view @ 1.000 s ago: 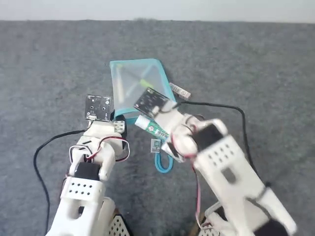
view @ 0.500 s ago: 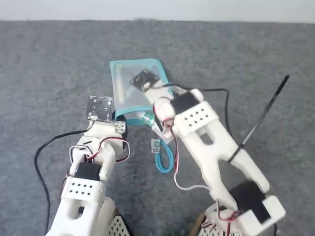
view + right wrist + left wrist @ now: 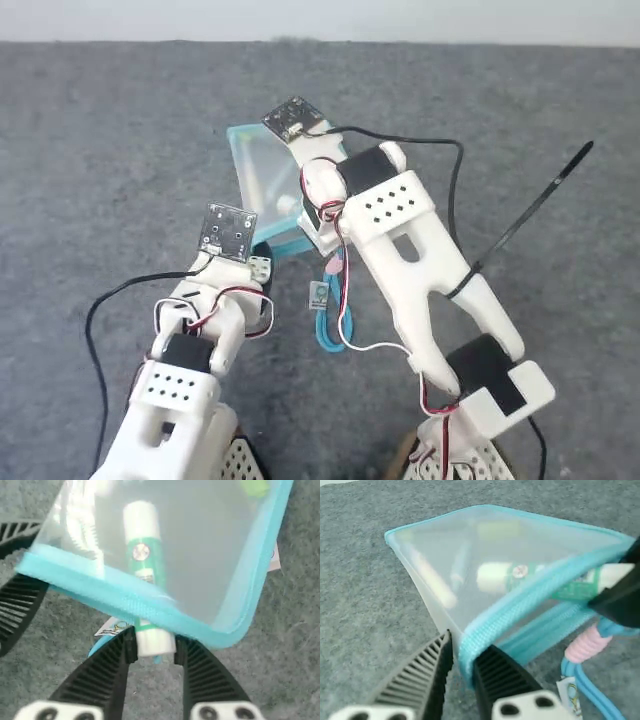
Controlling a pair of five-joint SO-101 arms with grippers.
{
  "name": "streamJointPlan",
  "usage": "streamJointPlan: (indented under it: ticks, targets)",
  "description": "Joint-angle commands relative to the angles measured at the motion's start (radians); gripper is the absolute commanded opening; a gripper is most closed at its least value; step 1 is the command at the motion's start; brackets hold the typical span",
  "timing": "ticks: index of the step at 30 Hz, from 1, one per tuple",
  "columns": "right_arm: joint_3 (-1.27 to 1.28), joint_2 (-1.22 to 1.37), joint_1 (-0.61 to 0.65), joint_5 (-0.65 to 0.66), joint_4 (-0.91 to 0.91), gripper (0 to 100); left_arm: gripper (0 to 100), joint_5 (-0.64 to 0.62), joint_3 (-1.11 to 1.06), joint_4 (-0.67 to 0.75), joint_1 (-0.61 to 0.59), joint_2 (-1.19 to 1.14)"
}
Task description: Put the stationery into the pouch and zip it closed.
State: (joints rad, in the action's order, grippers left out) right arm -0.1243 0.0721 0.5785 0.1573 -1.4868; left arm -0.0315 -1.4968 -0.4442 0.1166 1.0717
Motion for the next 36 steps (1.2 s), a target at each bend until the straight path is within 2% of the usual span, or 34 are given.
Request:
streamJointPlan:
  ticks: [1,3,10,16,22,29,32,36]
  targets:
    - [-0.074,-0.035,0.038,-0.008,0.007,20.2,1,0.012,0.010,0.018,0.026,0.021]
    - [-0.077,-0.039,0.051,-0.003,0.007,23.0,1,0.012,0.010,0.018,0.025,0.021]
    - [-0.081,-0.150,0.027,0.002,-0.001,23.2,1,0.012,0.012,0.018,0.023,0.023]
    - [0.017,-0.311,-0.045,0.078,0.008,23.2,1,0.012,0.013,0.018,0.021,0.023]
    - [0.256,-0.404,-0.174,0.091,0.183,23.1,1,0.005,0.038,0.048,-0.133,0.023]
    - [0.488,-0.332,-0.271,0.110,0.463,23.1,1,-0.092,0.074,0.054,-0.292,0.023]
    - [0.477,-0.254,-0.268,0.199,0.472,23.2,1,-0.094,0.085,0.054,-0.307,0.023]
    - [0.390,-0.137,-0.266,0.241,0.469,23.4,1,-0.094,0.085,0.054,-0.301,0.023]
